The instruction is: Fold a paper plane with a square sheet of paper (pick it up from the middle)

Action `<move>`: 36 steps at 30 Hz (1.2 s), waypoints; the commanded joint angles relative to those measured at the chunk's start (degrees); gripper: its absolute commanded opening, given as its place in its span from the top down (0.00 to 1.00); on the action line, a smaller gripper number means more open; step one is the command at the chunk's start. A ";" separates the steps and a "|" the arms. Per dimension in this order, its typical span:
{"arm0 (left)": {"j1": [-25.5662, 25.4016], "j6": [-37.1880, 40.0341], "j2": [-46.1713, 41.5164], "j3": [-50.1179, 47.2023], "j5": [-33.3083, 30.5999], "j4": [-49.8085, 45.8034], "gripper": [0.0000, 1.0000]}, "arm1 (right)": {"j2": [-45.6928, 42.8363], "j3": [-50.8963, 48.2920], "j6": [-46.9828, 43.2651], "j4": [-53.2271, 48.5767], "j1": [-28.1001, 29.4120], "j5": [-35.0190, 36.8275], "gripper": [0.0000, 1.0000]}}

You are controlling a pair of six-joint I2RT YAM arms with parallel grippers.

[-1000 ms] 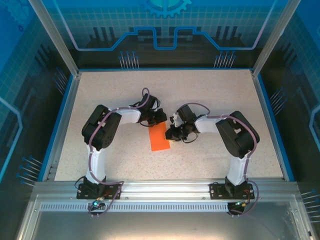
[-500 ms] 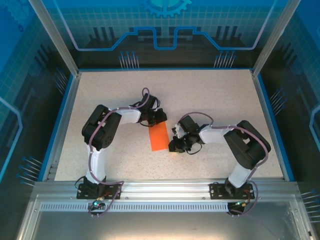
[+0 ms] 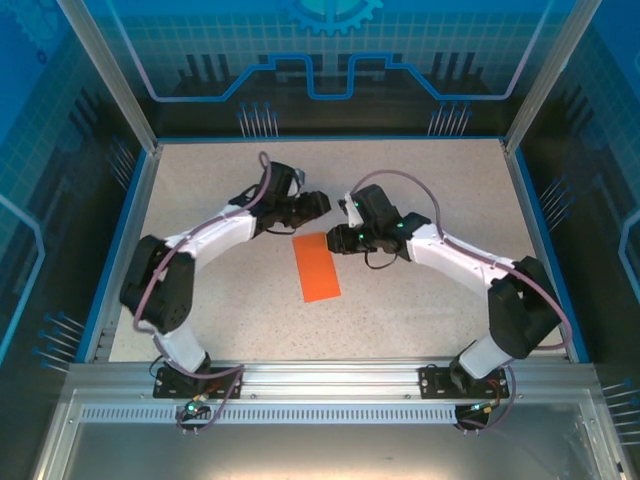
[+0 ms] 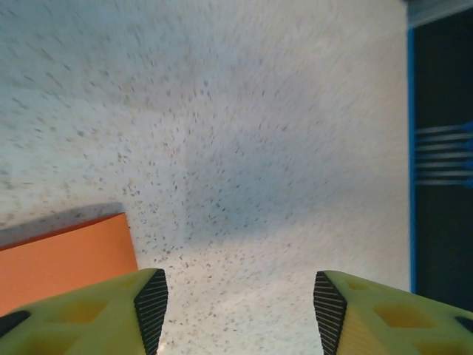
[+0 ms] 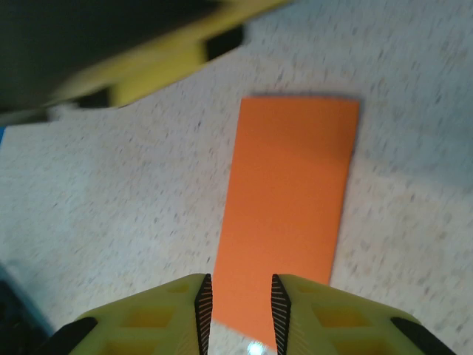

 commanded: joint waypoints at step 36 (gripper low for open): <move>7.82 -9.79 -17.43 -31.89 16.31 5.71 0.21 | 32.28 9.17 9.85 9.26 -5.01 -6.14 0.70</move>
